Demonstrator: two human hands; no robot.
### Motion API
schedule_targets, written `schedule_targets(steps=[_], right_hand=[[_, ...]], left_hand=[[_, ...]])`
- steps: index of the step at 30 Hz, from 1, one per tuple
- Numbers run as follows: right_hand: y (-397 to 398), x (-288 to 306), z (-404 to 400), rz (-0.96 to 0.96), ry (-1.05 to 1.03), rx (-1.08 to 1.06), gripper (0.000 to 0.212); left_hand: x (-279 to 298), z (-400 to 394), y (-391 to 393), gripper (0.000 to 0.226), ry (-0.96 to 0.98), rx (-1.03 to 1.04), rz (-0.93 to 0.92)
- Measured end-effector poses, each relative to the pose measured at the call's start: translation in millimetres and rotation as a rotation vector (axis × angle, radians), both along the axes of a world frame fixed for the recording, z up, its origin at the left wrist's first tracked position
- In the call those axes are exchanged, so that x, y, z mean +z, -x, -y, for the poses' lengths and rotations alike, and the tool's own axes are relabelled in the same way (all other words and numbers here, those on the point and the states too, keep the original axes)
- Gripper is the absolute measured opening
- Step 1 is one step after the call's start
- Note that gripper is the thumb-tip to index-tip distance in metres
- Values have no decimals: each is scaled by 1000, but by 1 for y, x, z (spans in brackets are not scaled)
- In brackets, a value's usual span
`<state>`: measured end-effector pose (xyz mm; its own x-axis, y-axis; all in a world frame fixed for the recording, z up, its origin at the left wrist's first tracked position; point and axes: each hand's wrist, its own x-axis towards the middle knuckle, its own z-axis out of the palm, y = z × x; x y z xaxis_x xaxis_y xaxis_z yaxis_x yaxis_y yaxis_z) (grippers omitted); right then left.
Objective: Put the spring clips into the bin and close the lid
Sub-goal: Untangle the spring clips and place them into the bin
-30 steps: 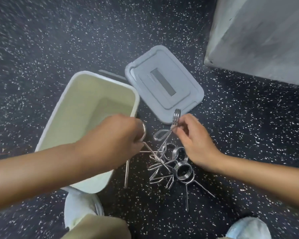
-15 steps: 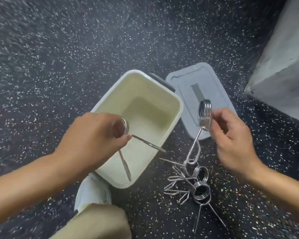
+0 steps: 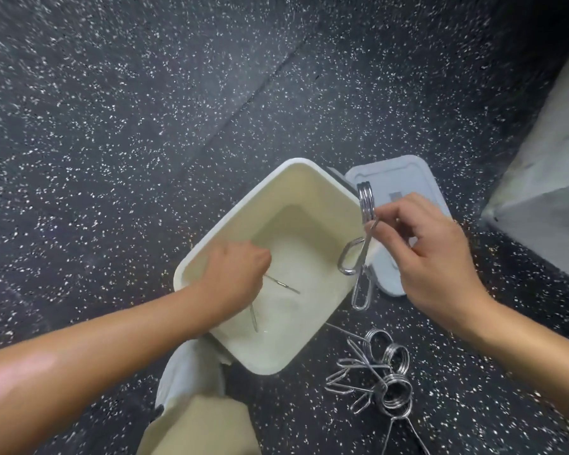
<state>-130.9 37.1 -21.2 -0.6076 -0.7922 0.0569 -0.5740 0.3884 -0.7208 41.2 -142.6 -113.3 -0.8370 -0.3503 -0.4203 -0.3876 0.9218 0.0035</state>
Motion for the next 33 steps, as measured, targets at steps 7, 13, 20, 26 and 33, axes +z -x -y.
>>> schedule_targets(steps=[7,13,20,26,33], right_hand=[[0,-14,32,-150,-83,160,10],[4,-15,63,-481,-158,381,10],[12,-49,88,-767,-399,711,12],[1,-79,111,-843,-540,862,20],[-9,-119,124,-875,-726,872,23]], left_hand=[[-25,1,1,19,-72,11,120],[-18,10,4,16,-87,56,138],[40,-4,-12,51,-217,126,-92],[78,-3,-22,47,-321,240,-262],[83,4,-29,47,-302,222,-325]])
